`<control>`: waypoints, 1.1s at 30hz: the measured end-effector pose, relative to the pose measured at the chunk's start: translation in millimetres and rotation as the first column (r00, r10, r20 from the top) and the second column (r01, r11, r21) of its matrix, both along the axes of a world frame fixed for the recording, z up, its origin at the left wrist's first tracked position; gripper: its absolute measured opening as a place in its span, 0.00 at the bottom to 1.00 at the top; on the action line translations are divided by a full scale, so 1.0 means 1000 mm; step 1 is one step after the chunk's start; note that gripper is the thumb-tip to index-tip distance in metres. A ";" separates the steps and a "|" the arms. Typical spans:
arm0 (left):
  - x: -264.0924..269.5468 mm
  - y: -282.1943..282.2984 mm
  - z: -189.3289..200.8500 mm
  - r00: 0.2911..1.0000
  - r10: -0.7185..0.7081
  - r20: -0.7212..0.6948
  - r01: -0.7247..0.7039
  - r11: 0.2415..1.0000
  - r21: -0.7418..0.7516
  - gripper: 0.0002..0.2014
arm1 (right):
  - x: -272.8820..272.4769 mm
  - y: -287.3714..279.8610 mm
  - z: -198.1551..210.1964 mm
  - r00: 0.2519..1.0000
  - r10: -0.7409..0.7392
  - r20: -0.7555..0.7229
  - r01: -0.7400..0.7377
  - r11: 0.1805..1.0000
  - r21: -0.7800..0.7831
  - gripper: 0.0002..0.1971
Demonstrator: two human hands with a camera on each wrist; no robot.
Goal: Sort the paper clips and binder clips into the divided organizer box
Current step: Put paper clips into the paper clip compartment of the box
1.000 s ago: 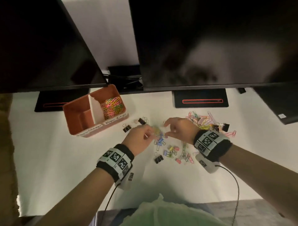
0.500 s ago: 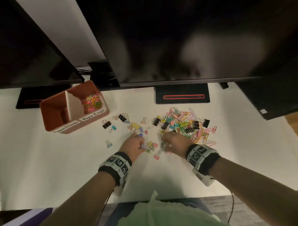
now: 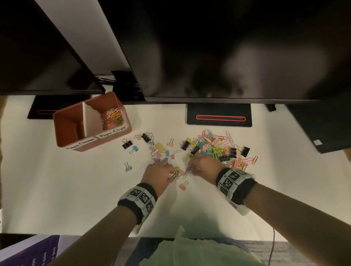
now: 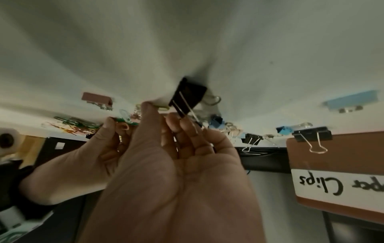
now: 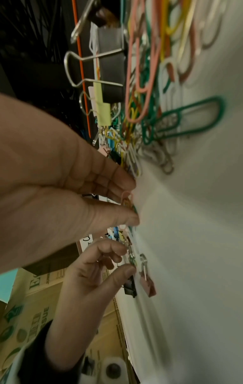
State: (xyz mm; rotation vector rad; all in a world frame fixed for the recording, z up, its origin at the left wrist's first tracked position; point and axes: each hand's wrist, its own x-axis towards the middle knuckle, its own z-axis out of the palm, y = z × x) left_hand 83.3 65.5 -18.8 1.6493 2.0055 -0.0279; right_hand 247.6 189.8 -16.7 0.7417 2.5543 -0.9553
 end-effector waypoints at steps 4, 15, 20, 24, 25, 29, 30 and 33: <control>0.005 0.009 -0.001 0.997 0.071 0.003 -0.071 0.997 0.014 0.08 | -0.001 0.002 -0.001 0.999 -0.041 0.032 0.041 0.999 -0.002 0.09; 0.006 0.009 0.003 0.993 0.085 0.085 -0.082 0.996 -0.034 0.05 | 0.011 -0.001 -0.002 1.000 -0.015 -0.023 0.017 0.993 0.116 0.06; 0.003 0.008 0.005 0.941 0.243 0.237 -0.234 0.970 -0.066 0.09 | 0.018 0.005 0.004 0.999 -0.043 -0.032 0.046 0.996 0.072 0.06; 0.006 0.010 0.002 0.912 0.295 0.286 -0.279 0.955 -0.098 0.11 | 0.021 0.008 0.007 0.993 -0.078 -0.089 0.083 0.995 0.051 0.09; 0.007 0.010 0.002 0.900 0.308 0.308 -0.297 0.951 -0.083 0.11 | 0.021 0.008 0.007 0.992 -0.080 -0.093 0.085 0.995 0.051 0.12; 0.001 0.009 0.012 0.855 0.297 0.426 -0.336 0.942 0.018 0.17 | 0.012 0.007 0.004 0.993 -0.094 -0.069 0.098 0.994 0.053 0.18; -0.002 0.010 0.015 0.862 0.268 0.431 -0.320 0.946 0.052 0.18 | 0.009 0.006 0.003 0.993 -0.100 -0.054 0.103 0.993 0.052 0.19; -0.011 0.014 0.022 0.890 0.211 0.405 -0.275 0.956 0.104 0.13 | 0.002 0.001 -0.001 0.993 -0.116 0.015 0.115 0.992 0.046 0.22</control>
